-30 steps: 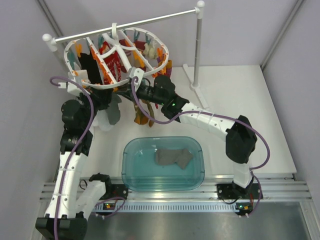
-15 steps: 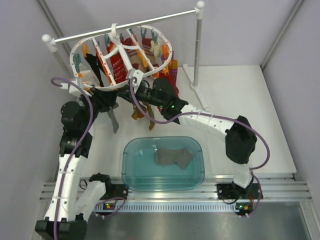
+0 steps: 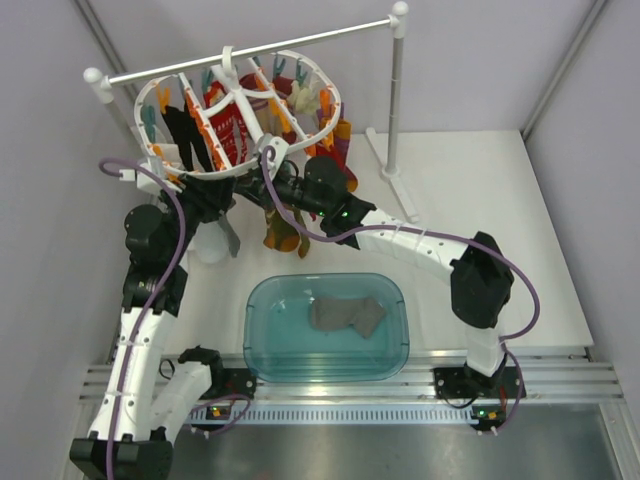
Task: Clip the socks to the hanger
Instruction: Open the clamp at the hanger.
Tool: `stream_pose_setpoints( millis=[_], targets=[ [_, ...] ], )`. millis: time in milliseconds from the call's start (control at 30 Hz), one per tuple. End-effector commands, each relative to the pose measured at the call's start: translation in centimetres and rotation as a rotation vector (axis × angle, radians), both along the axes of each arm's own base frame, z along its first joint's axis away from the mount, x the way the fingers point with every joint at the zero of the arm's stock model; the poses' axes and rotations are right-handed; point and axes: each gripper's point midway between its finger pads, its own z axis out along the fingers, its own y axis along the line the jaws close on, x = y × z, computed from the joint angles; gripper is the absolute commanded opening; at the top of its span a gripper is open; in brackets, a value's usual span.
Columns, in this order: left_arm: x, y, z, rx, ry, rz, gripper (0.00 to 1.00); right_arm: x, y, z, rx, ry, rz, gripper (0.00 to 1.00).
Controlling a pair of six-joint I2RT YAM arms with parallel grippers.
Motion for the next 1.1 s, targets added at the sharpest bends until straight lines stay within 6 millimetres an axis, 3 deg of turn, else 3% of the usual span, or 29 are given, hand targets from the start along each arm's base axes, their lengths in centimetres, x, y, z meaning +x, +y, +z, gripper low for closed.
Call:
stream_pose_setpoints(
  millis=[0, 67, 100, 333, 600, 900, 1067],
  targets=[
    [0.3, 1.7, 1.6, 0.002, -0.064, 0.094, 0.45, -2.5, -0.1, 3.6, 0.073, -0.010, 0.047, 0.00],
    [0.1, 1.6, 2.3, 0.033, -0.087, 0.087, 0.46, -2.5, -0.2, 3.7, 0.074, -0.014, 0.040, 0.00],
    [-0.2, 1.7, 1.3, 0.048, -0.043, 0.087, 0.46, -2.3, -0.2, 3.6, 0.072, -0.013, 0.031, 0.00],
    [-1.0, 2.6, 0.9, 0.079, -0.022, 0.134, 0.54, -2.1, -0.2, 3.8, 0.077, -0.013, 0.023, 0.00],
    [-0.4, 2.4, 0.5, 0.047, -0.009, 0.127, 0.57, -2.4, -0.2, 4.2, 0.085, -0.010, 0.036, 0.00],
    [-0.2, 0.9, 1.6, -0.041, -0.076, 0.051, 0.57, -2.9, 0.2, 3.8, 0.079, 0.001, 0.060, 0.00],
    [0.7, 2.1, 1.2, -0.088, -0.052, 0.127, 0.56, -3.2, 0.2, 4.1, 0.084, -0.005, 0.070, 0.00]
  ],
)
